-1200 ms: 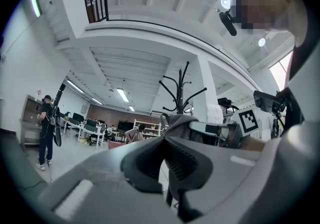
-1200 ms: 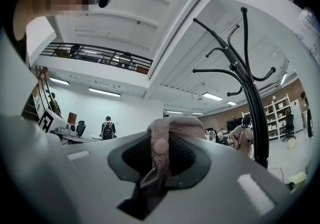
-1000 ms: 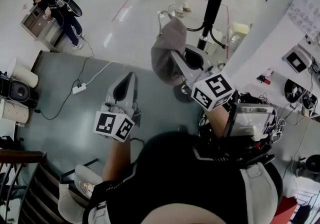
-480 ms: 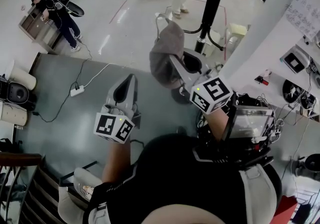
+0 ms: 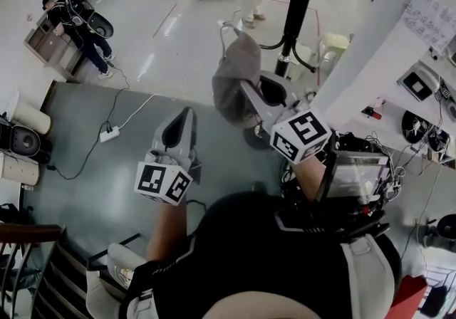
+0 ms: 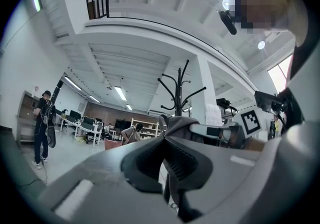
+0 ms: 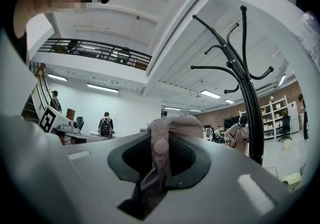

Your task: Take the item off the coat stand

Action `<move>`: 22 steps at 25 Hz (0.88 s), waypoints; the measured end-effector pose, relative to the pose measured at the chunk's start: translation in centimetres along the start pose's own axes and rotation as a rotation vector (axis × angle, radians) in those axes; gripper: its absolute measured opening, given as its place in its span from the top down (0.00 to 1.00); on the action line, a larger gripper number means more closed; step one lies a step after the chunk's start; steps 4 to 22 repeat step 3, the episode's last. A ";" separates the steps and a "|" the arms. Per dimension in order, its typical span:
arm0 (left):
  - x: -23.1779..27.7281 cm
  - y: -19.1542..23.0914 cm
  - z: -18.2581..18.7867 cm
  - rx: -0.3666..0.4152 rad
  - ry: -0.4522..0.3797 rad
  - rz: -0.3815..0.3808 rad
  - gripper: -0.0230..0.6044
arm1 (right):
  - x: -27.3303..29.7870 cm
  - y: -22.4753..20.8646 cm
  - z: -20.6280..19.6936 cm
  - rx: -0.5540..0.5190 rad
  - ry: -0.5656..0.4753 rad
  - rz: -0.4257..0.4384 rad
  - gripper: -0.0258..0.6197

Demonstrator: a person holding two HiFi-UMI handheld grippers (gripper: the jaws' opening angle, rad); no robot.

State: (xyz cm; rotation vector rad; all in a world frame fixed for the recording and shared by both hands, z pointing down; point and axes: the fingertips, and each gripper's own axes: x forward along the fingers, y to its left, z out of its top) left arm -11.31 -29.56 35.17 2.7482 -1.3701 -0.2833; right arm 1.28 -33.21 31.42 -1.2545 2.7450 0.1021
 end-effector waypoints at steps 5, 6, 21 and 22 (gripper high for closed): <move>0.2 0.0 -0.2 -0.002 0.007 -0.007 0.94 | 0.0 0.0 0.2 -0.004 0.000 -0.003 0.83; 0.2 0.0 -0.2 -0.002 0.007 -0.007 0.94 | 0.0 0.0 0.2 -0.004 0.000 -0.003 0.83; 0.2 0.0 -0.2 -0.002 0.007 -0.007 0.94 | 0.0 0.0 0.2 -0.004 0.000 -0.003 0.83; 0.2 0.0 -0.2 -0.002 0.007 -0.007 0.94 | 0.0 0.0 0.2 -0.004 0.000 -0.003 0.83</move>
